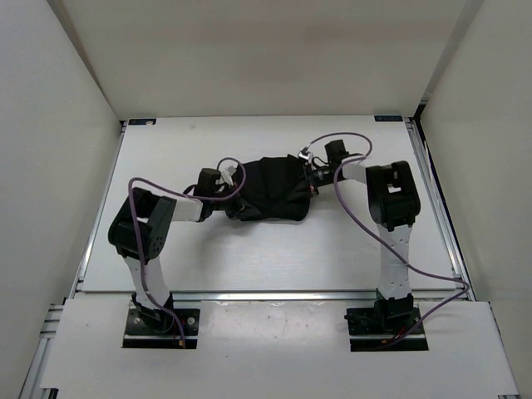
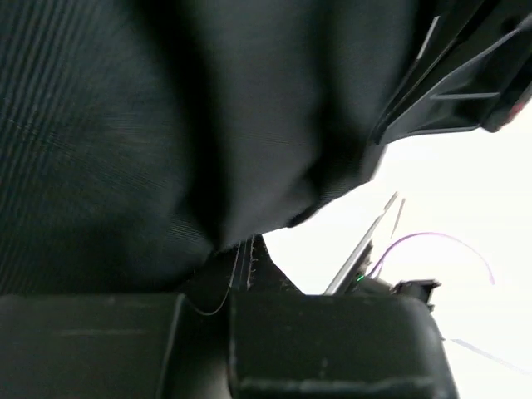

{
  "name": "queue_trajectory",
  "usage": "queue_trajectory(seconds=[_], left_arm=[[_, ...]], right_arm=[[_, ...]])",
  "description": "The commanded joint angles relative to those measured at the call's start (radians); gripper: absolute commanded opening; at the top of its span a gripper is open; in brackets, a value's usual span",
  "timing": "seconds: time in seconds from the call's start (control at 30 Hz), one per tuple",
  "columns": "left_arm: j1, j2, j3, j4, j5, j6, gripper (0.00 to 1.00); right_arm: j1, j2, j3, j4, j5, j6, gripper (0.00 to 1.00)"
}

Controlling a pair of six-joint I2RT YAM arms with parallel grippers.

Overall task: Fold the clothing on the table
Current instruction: Fold the skirt

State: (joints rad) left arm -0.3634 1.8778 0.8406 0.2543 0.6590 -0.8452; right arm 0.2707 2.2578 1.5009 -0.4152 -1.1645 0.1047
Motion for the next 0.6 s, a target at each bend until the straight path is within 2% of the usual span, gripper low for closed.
queue_trajectory(seconds=[0.0, 0.03, 0.1, 0.13, 0.17, 0.2, 0.23, 0.37, 0.47, 0.57], left_arm=[[0.024, -0.187, 0.029, 0.05, -0.027, -0.035, 0.0], [0.021, -0.209, 0.06, 0.043, -0.032, -0.032, 0.0], [0.008, -0.271, 0.101, 0.04, -0.062, -0.041, 0.09], [-0.003, -0.285, 0.11, 0.069, -0.076, -0.06, 0.13], [-0.008, -0.293, 0.114, 0.089, -0.079, -0.075, 0.18], [-0.011, -0.286, 0.121, 0.102, -0.099, -0.078, 0.21], [-0.003, -0.275, 0.129, 0.1, -0.101, -0.078, 0.22], [0.024, -0.177, 0.138, 0.079, -0.064, -0.06, 0.19], [0.035, -0.086, 0.158, 0.043, -0.05, -0.022, 0.17], [0.04, -0.025, 0.158, 0.023, -0.07, 0.006, 0.18]], right_arm=[[-0.05, -0.151, -0.016, 0.194, -0.167, 0.174, 0.0], [-0.051, -0.18, -0.037, 0.302, -0.2, 0.278, 0.0], [-0.068, -0.207, -0.088, 0.636, -0.25, 0.497, 0.0], [-0.065, -0.21, -0.126, 0.739, -0.282, 0.67, 0.0], [-0.061, -0.198, -0.155, 0.926, -0.314, 0.817, 0.0], [-0.05, -0.185, -0.16, 0.987, -0.323, 0.867, 0.0], [-0.038, -0.167, -0.15, 1.016, -0.34, 0.895, 0.0], [-0.03, -0.081, -0.042, 0.85, -0.276, 0.784, 0.0], [-0.034, -0.011, -0.008, 0.849, -0.248, 0.797, 0.0], [-0.03, 0.057, 0.008, 0.781, -0.213, 0.761, 0.0]])
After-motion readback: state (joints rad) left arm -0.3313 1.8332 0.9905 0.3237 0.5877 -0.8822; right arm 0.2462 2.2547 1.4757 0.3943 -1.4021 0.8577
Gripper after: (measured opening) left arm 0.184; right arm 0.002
